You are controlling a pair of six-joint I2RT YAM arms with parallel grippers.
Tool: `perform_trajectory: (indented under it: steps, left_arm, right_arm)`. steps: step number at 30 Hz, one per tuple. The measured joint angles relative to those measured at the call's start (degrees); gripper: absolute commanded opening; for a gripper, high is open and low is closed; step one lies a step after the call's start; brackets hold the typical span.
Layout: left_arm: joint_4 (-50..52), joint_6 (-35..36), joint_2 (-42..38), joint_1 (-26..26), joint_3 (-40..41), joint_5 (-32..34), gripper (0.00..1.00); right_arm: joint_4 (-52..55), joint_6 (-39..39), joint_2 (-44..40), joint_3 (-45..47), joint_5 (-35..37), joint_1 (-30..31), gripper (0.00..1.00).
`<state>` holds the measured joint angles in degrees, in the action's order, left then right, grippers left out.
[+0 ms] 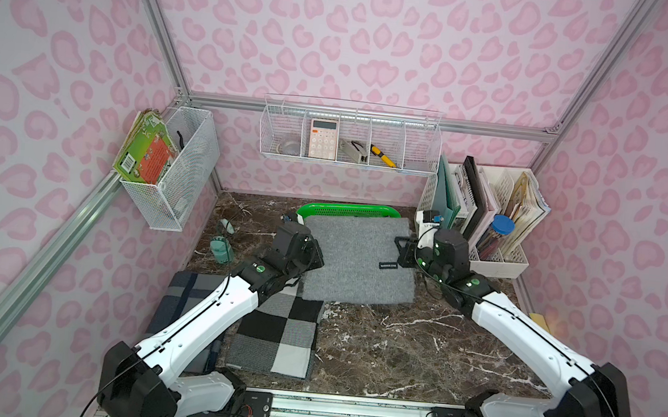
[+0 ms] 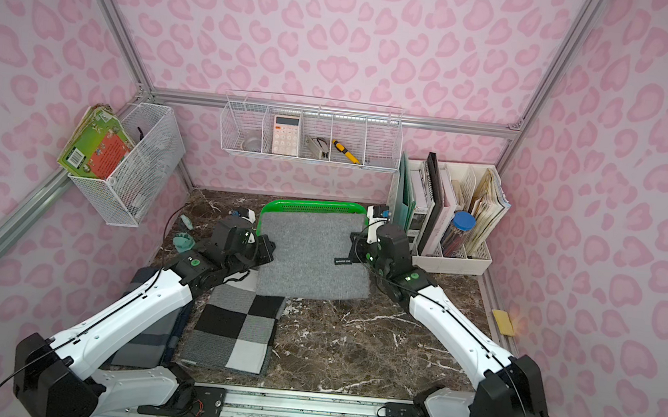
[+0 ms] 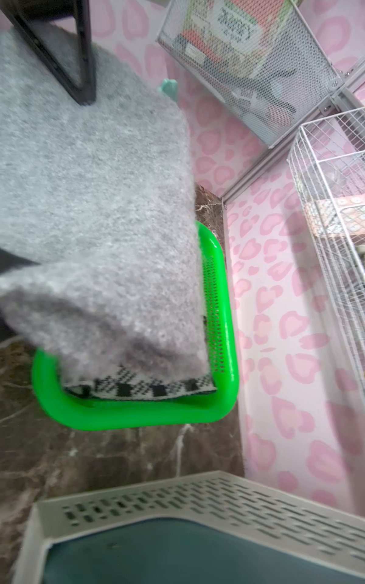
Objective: Put the folded scarf in the basket
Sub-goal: Place the scarf in the basket.
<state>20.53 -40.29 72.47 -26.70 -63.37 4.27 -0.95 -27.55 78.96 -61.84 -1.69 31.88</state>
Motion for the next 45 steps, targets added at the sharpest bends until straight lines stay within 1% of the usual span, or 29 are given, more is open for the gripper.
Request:
perform_trajectory:
  steps: [3,7,13,17,22,29,31,32,33,34,35,36,37,38,39,40,41,45]
  left_arm:
    - [0.11,1.33,3.5,3.93,-4.11,-1.97,0.0]
    - [0.04,2.99,7.08,7.52,-8.39,-3.85,0.0]
    - [-1.57,4.48,12.61,11.82,-11.58,-7.1,0.0]
    - [-3.91,5.9,15.78,13.03,-12.15,-8.37,0.0]
    - [-6.38,6.99,20.26,14.36,-14.05,-9.97,0.0]
    - [-8.68,7.54,27.06,14.56,-16.0,-12.5,0.0]
    - [-8.72,7.56,28.72,14.67,-16.76,-12.66,0.02]
    - [-8.81,7.54,29.51,14.75,-17.18,-12.85,0.05]
    - [-8.92,7.54,30.36,14.82,-17.7,-13.29,0.12]
    - [-8.96,7.54,30.93,14.84,-18.05,-13.73,0.22]
    - [-9.01,7.54,31.47,14.91,-18.43,-14.01,0.38]
    - [-9.05,7.61,31.93,14.88,-18.71,-14.19,0.51]
    - [-9.05,7.48,32.24,14.88,-18.86,-14.47,0.61]
    - [-9.05,7.48,32.44,14.91,-18.88,-15.02,0.68]
    - [-9.05,7.45,32.52,14.91,-18.93,-16.0,0.71]
    - [-9.05,7.15,32.57,14.97,-18.97,-16.83,0.72]
    - [-9.03,7.02,32.48,15.02,-18.97,-17.79,0.73]
    - [-7.78,5.7,30.21,14.95,-18.97,-20.48,0.74]
  right_arm:
    - [0.79,2.23,6.97,-7.85,0.96,-0.04,0.0]
    - [2.64,3.85,15.8,-18.14,0.92,-0.61,0.0]
    - [3.28,6.43,23.74,-27.5,0.81,-1.07,0.0]
    - [3.93,6.82,28.04,-31.21,0.33,-2.12,0.0]
    - [5.07,7.06,32.09,-33.07,0.04,-3.19,0.0]
    - [6.01,7.32,36.7,-35.69,-0.35,-4.74,0.0]
    - [6.51,7.45,37.7,-36.06,-0.33,-5.01,0.0]
    - [6.73,7.45,38.32,-36.46,-0.52,-5.2,0.01]
    - [6.95,7.45,38.86,-36.83,-0.61,-5.44,0.04]
    - [7.23,7.43,39.34,-37.2,-0.7,-5.7,0.1]
    - [7.48,7.37,39.91,-37.64,-0.85,-6.05,0.18]
    - [7.74,7.13,40.28,-37.88,-0.98,-6.34,0.26]
    - [7.91,6.95,40.44,-37.88,-0.98,-6.49,0.36]
    - [8.35,6.99,40.5,-37.88,-0.96,-6.56,0.47]
    - [8.57,6.86,40.5,-37.88,-0.96,-6.62,0.56]
    - [8.68,6.84,40.5,-37.94,-0.94,-6.75,0.62]
    - [8.61,6.84,40.44,-37.99,-0.98,-6.8,0.65]
    - [9.27,6.8,39.12,-37.94,-1.7,-6.4,0.67]
